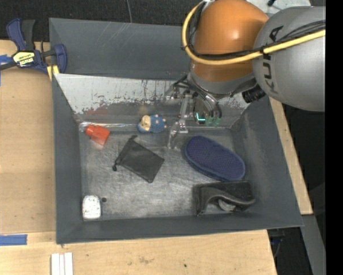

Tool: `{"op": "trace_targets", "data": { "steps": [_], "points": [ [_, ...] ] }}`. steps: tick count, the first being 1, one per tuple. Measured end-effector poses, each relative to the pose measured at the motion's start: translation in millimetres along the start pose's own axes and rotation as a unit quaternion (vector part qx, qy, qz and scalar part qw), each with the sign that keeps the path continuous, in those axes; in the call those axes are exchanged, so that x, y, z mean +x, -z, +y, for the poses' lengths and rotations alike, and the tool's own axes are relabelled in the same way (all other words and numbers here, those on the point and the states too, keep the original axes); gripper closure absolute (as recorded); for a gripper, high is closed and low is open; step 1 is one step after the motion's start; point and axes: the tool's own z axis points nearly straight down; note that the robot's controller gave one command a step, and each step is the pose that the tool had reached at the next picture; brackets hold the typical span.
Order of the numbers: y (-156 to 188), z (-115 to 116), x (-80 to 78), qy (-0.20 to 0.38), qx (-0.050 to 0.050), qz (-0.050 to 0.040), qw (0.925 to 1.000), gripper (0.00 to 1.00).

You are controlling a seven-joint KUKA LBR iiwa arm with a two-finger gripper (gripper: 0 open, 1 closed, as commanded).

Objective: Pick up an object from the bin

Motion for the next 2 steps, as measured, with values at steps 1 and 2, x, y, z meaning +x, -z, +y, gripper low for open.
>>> {"op": "trace_targets", "data": {
  "steps": [1,2],
  "points": [
    [-157,75,35.2,0.026,-0.002,-0.0089,0.9996,0.00],
    [-125,32,7.9,0.020,0.001,-0.0063,0.9998,0.00]
  ]
}}
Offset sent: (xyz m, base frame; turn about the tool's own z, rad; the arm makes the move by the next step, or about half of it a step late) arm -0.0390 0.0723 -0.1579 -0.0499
